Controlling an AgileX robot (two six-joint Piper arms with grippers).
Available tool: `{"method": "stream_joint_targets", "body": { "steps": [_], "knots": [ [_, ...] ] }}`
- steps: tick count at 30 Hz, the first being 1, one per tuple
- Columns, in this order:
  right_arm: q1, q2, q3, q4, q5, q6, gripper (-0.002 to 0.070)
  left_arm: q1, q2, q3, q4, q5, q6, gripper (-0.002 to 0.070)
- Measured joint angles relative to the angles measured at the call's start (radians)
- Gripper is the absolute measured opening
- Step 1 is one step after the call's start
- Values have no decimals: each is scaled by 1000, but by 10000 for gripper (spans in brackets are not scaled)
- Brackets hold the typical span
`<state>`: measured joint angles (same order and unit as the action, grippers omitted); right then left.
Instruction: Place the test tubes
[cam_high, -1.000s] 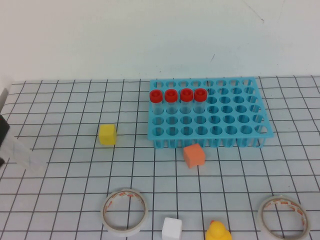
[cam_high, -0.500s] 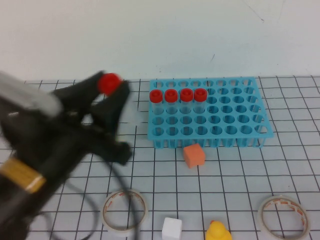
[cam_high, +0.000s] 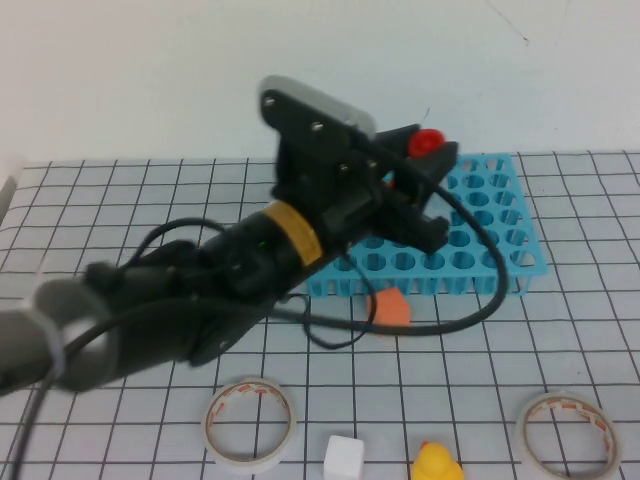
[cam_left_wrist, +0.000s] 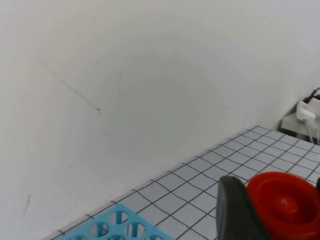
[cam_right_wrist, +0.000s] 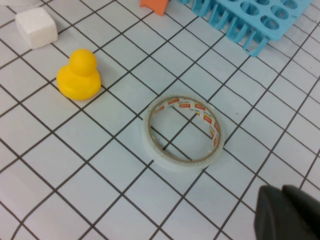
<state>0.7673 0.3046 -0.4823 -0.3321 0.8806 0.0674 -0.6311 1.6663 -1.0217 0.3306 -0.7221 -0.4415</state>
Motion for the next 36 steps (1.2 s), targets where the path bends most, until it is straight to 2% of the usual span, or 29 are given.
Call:
{"method": "stream_joint_targets", "body": {
  "steps": [3,8,13,19,36],
  "knots": [
    [0,0,0,0,0,0,1,20,102,-89,108,-40,-66,265],
    [0,0,0,0,0,0,1,48,247,-219,156,-97,-101,265],
    [0,0,0,0,0,0,1,54,366,-340,165,-87,-107,265],
    [0,0,0,0,0,0,1,59,432,-447,169,43,-34,265],
    [0,0,0,0,-1,0,1,90,512,-496,96,93,14,265]
  ]
}}
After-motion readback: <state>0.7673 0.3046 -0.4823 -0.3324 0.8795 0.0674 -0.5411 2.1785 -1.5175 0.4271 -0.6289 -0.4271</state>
